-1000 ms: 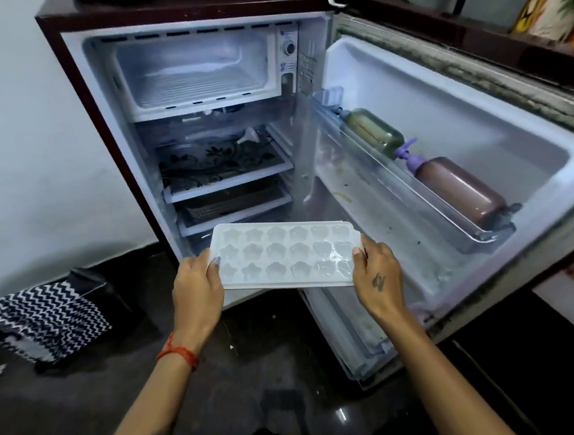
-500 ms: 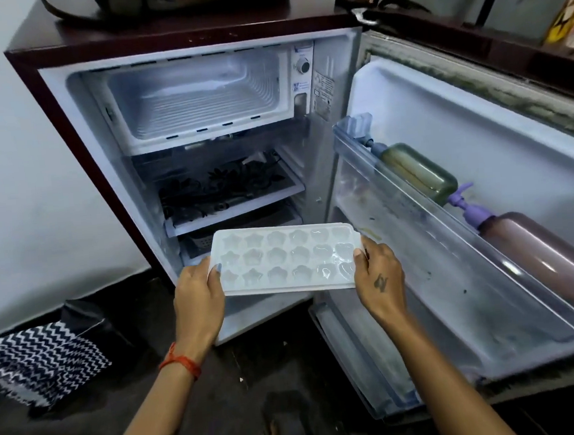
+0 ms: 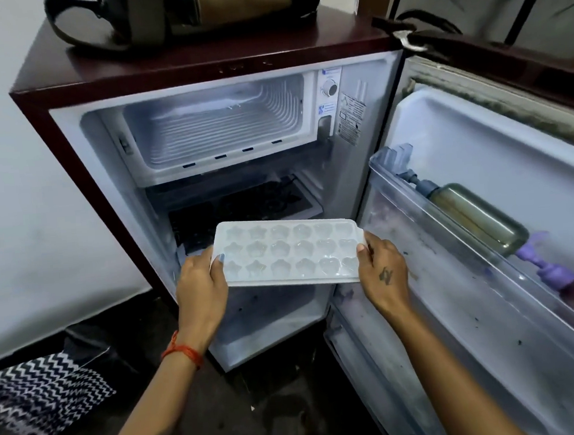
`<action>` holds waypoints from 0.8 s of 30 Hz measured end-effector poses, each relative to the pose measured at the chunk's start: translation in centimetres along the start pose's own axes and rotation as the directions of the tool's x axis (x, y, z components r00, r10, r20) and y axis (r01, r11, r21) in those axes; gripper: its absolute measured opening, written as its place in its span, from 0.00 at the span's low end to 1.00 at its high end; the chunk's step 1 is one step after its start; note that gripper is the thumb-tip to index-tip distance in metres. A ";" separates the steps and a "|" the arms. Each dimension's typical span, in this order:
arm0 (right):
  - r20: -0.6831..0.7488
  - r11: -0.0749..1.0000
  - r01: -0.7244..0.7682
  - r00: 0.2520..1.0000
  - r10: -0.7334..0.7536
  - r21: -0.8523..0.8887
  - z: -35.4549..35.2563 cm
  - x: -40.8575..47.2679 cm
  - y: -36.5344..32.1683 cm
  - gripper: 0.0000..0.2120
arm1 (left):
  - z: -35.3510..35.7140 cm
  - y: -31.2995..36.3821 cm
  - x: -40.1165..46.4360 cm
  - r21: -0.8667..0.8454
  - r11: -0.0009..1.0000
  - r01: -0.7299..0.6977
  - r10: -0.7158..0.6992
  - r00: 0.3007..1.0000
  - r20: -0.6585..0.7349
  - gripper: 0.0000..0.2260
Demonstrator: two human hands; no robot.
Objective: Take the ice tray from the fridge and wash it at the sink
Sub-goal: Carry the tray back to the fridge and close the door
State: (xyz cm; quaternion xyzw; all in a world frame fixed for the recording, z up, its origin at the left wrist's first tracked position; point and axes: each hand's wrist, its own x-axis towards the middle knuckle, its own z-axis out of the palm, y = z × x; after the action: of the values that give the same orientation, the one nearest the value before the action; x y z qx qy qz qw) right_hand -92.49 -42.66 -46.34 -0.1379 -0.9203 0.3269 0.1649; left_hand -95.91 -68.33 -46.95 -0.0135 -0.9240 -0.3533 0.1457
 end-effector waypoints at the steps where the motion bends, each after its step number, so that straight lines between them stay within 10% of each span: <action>1: 0.005 1.000 -0.003 1.000 0.003 -0.001 0.3 0.6 -0.1 0.20 | -0.1 0.0 0.5 -0.010 1.000 0.003 -0.003 1.000 -0.008 0.12; 24: 0.062 0.988 0.154 0.986 -0.156 0.031 5.3 17.5 -6.1 0.13 | -0.5 -0.5 13.5 -0.079 0.984 0.158 -0.168 0.975 -0.148 0.13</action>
State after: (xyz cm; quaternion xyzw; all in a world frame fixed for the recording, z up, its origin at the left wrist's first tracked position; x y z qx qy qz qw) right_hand -111.32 -43.87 -42.49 -0.0532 -0.9286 0.3295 0.1622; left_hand -108.72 -70.07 -43.11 0.0849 -0.8956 -0.3947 0.1868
